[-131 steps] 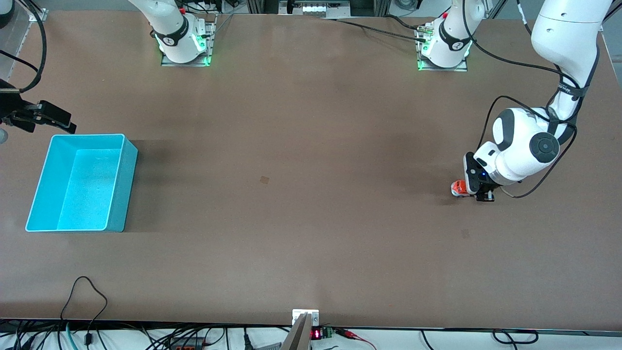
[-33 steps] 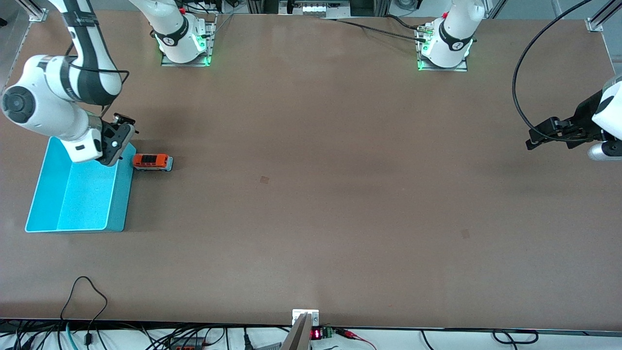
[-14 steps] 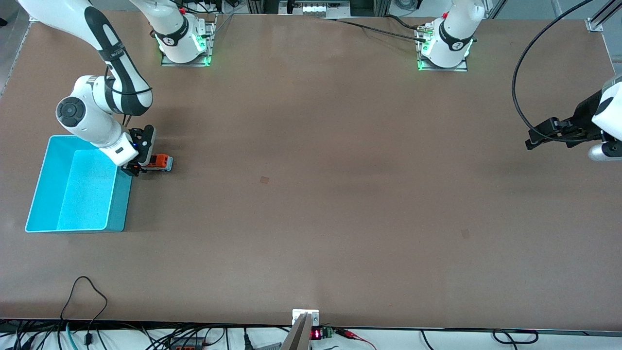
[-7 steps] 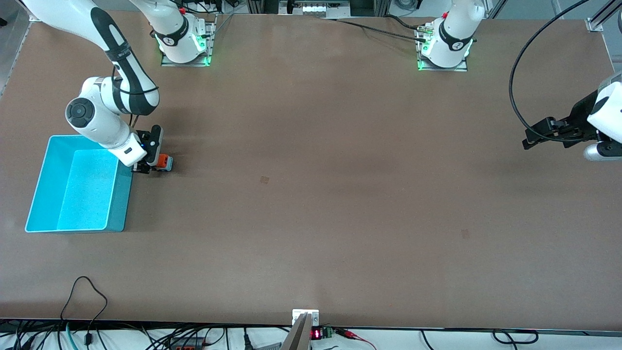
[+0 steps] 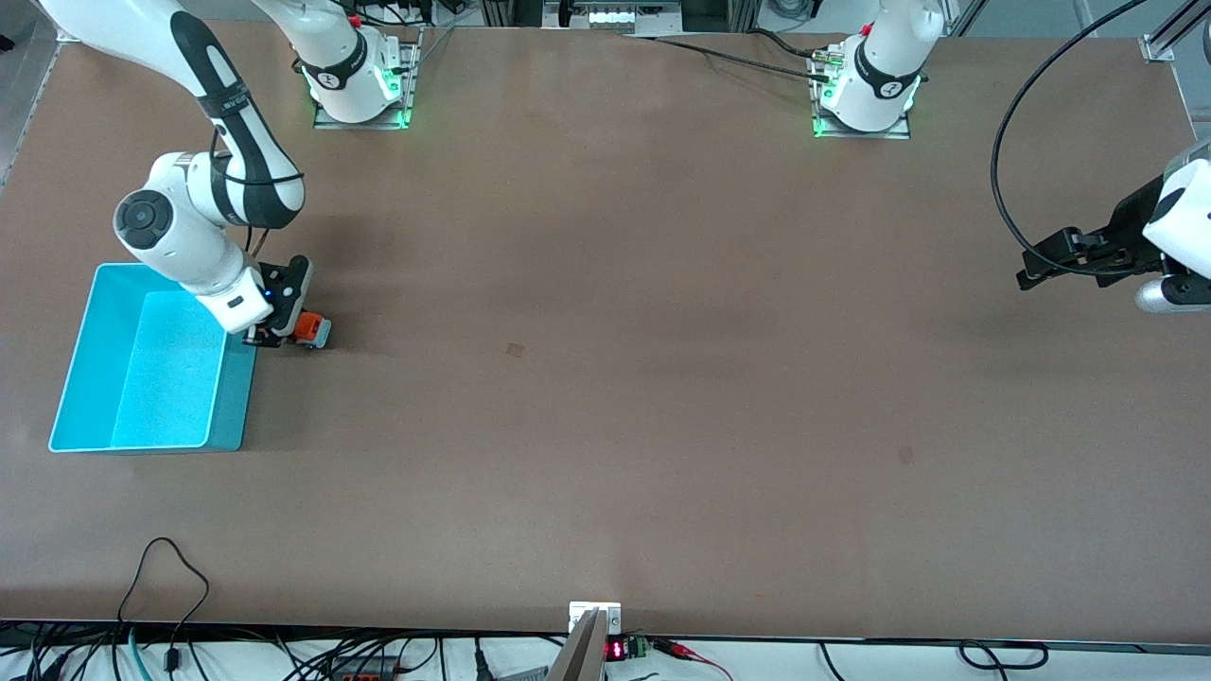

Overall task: Wind up bus and store in blue box
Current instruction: 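Lift the bus with the right gripper and lower it into the box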

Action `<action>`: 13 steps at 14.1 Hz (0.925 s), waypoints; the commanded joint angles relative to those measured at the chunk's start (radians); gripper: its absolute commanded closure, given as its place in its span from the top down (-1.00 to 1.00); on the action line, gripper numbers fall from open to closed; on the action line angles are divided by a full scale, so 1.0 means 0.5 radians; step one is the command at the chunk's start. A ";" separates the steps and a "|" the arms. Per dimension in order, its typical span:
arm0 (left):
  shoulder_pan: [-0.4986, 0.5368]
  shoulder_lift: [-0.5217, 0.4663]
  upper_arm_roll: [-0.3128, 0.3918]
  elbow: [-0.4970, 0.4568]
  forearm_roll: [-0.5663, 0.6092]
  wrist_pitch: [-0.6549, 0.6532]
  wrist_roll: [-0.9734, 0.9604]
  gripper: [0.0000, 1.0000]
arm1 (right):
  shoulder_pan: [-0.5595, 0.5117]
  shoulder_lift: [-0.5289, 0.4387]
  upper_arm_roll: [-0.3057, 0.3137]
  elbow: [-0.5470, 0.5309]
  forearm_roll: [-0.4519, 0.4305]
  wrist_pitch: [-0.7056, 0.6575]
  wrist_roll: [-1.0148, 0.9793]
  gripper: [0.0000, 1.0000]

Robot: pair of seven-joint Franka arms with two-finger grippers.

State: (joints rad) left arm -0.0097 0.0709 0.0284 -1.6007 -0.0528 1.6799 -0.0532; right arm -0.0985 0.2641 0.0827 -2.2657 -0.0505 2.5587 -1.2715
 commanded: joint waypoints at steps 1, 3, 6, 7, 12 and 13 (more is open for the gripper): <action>-0.008 -0.022 0.005 -0.005 0.041 -0.028 -0.007 1.00 | 0.028 -0.025 0.028 0.382 0.064 -0.428 0.513 -1.00; -0.005 -0.022 0.005 -0.005 0.041 -0.028 -0.007 1.00 | 0.031 -0.034 0.028 0.558 0.070 -0.573 0.677 -1.00; -0.002 -0.022 0.005 -0.005 0.041 -0.028 -0.007 1.00 | -0.024 -0.071 -0.088 0.598 0.095 -0.647 0.702 -1.00; -0.002 -0.022 0.005 -0.005 0.041 -0.028 -0.007 1.00 | -0.030 -0.077 -0.174 0.601 0.098 -0.663 0.720 -1.00; -0.005 -0.025 0.005 -0.002 0.041 -0.028 -0.007 1.00 | -0.018 -0.019 -0.448 0.601 0.098 -0.663 1.483 -1.00; -0.005 -0.022 0.005 -0.002 0.041 -0.028 -0.004 1.00 | -0.024 0.018 -0.475 0.604 0.098 -0.660 1.579 -1.00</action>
State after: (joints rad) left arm -0.0086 0.0709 0.0296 -1.6007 -0.0527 1.6780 -0.0533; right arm -0.1175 0.2514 -0.1427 -1.9688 -0.0111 2.2396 -0.5993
